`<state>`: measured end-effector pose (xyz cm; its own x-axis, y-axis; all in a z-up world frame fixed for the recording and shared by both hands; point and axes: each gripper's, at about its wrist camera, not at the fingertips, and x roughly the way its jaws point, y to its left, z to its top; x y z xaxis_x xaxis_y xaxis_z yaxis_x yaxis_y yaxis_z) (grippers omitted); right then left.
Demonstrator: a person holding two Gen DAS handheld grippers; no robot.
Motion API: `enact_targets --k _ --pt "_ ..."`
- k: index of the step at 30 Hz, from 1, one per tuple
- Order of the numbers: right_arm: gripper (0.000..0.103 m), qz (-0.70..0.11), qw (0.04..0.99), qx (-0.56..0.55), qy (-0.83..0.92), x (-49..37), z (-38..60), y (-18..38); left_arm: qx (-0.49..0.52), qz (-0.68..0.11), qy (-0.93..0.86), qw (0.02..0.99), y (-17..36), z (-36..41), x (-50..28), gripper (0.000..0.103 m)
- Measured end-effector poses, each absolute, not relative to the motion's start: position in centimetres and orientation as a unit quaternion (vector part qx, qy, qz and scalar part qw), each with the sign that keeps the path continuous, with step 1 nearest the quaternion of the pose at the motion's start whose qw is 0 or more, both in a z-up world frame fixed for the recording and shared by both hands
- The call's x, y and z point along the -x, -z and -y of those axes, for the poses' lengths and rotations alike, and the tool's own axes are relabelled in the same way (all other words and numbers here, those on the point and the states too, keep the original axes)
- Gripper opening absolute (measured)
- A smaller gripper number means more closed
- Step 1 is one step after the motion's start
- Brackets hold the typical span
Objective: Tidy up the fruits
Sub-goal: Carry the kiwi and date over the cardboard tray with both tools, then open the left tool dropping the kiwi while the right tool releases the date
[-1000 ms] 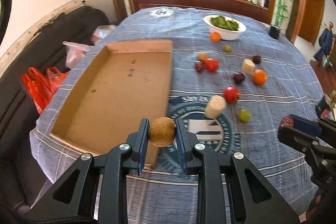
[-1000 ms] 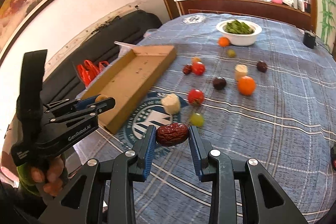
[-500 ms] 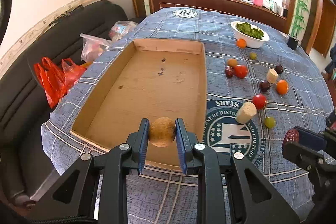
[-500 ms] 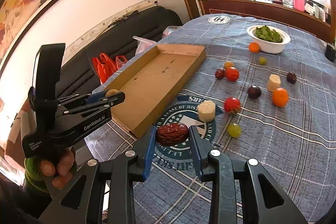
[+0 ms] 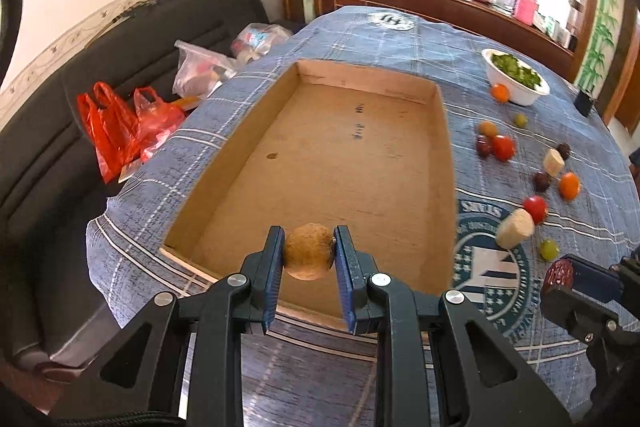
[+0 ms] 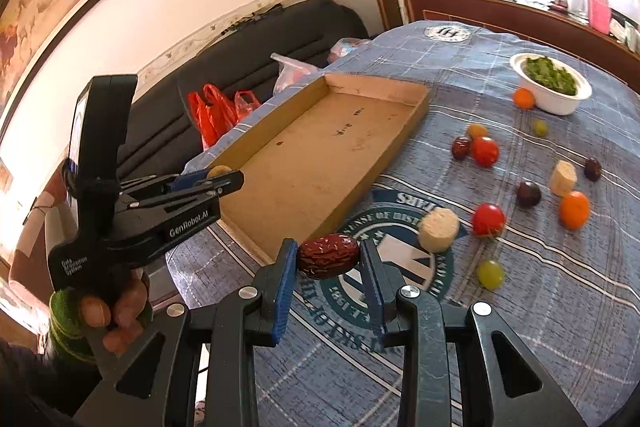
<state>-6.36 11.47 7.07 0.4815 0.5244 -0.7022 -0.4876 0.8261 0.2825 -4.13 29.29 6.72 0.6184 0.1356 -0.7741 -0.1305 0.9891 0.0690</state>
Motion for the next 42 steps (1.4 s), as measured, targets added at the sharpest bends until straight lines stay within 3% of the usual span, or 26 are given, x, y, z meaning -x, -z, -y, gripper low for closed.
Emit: enact_targets --k 15,28,29,32,37,42 --pt "0.032 -0.469 0.812 0.043 -0.344 0.3 -21.9 -2.6 0.029 -0.480 -0.085 0.873 -3.4 -33.8 0.1 0.022" --pt "0.032 -0.493 0.789 0.101 -0.352 -0.3 -24.9 0.0 0.001 -0.505 -0.097 0.858 -1.3 -33.9 -0.4 0.023" --pt "0.032 -0.493 0.789 0.100 -0.351 -0.3 -24.8 0.0 -0.001 -0.505 -0.100 0.857 -1.3 -33.8 -0.4 0.026" --pt "0.036 -0.491 0.793 0.103 -0.346 -0.5 -24.9 -0.3 -0.010 -0.506 -0.110 0.856 -1.6 -33.5 -0.3 0.047" --pt "0.048 -0.481 0.803 0.084 -0.342 -0.2 -23.6 -1.4 0.003 -0.488 -0.108 0.866 -3.2 -33.6 0.6 0.049" --pt "0.048 -0.464 0.814 0.060 -0.344 0.8 -21.9 -3.0 0.003 -0.477 -0.108 0.872 -4.3 -33.5 1.3 0.052"
